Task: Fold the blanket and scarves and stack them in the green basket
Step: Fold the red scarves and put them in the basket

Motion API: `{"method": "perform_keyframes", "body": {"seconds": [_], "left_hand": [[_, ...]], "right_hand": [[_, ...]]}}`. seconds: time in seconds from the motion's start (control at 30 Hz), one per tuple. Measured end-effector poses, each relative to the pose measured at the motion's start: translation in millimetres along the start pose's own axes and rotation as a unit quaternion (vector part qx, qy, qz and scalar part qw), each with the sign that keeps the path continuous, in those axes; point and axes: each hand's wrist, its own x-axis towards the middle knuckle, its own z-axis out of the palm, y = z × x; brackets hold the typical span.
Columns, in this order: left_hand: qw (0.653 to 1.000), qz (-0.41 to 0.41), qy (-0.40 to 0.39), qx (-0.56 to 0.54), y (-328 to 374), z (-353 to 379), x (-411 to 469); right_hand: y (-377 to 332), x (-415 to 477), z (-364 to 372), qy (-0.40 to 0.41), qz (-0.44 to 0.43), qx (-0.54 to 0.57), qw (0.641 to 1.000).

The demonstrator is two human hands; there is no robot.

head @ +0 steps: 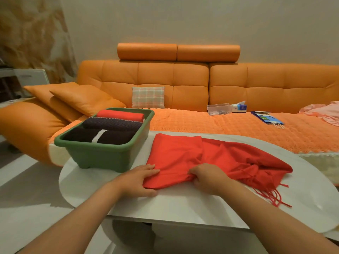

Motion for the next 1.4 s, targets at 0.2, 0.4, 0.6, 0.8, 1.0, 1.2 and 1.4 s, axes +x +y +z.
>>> {"method": "perform_keyframes", "body": {"seconds": [0.2, 0.4, 0.6, 0.8, 1.0, 1.2, 1.4], "left_hand": [[0.959, 0.074, 0.258, -0.095, 0, 5, 1], [0.937, 0.09, 0.333, -0.052, 3, -20, 5], [0.997, -0.046, 0.02, 0.058, 13, -45, -9], [0.994, 0.053, 0.1, -0.011, 35, -13, 27], [0.986, -0.027, 0.031, 0.16, 61, 1, 69], [0.978, 0.097, 0.159, 0.095, 115, 0, 101], [0.975, 0.182, 0.129, 0.022, 182, 21, 120]], "right_hand": [[5, 16, -15, 0.132, 0.106, 0.209, 0.963], [3, 12, -30, 0.097, 0.087, 0.215, 0.968], [-5, 8, -35, -0.136, 0.066, 0.382, 0.912], [3, 18, -15, -0.038, 0.091, 0.216, 0.971], [19, 10, -22, -0.005, 0.098, 0.272, 0.957], [81, -29, -48, 0.068, 0.185, 0.199, 0.96], [131, -73, -55, -0.052, 0.208, 0.159, 0.964]]}}
